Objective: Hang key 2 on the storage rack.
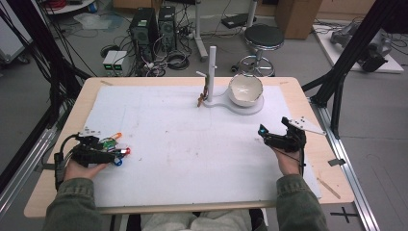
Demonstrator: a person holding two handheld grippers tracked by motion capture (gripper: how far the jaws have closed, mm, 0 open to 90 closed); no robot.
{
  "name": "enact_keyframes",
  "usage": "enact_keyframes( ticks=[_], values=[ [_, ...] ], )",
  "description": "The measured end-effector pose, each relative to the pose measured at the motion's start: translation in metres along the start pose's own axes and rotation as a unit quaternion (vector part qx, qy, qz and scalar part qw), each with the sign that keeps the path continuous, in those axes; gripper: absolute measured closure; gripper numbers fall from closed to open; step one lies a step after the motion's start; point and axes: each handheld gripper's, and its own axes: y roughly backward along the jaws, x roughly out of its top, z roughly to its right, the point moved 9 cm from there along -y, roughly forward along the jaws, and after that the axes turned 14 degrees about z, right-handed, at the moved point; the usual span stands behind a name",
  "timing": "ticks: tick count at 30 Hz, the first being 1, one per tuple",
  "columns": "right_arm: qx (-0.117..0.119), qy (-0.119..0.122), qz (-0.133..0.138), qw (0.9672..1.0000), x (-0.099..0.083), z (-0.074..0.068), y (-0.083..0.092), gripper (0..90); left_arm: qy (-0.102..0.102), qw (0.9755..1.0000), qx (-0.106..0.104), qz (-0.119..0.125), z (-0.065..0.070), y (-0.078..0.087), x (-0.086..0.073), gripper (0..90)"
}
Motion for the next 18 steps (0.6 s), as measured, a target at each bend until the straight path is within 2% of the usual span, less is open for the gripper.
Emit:
enact_keyframes(
  ticks=[3,8,13,14,18],
  values=[
    [0.000,0.001,0.000,1.0000,0.0002,-0.0003,0.0000,0.5,-0.004,1.0000,0.002,-0.007,-0.0003,-0.0003,-0.0018,37.9],
    [-0.002,-0.002,0.000,1.0000,0.0004,0.0002,0.0005,0.5,-0.030,0.9994,0.008,-0.019,-0.0027,-0.0007,-0.0049,64.0],
    [-0.001,0.000,0.000,1.0000,0.0000,0.0002,-0.0001,0.5,-0.029,0.9995,0.004,-0.010,-0.0034,-0.0001,-0.0009,72.2],
    [-0.001,0.000,0.000,1.0000,0.0001,0.0002,0.0000,0.5,-0.024,0.9995,-0.001,-0.021,-0.0038,-0.0005,-0.0017,74.0],
    [-0.002,0.000,0.000,1.0000,0.0002,0.0001,0.0001,0.5,-0.047,0.9985,0.002,-0.027,-0.0028,-0.0008,-0.0011,74.3]
  ],
)
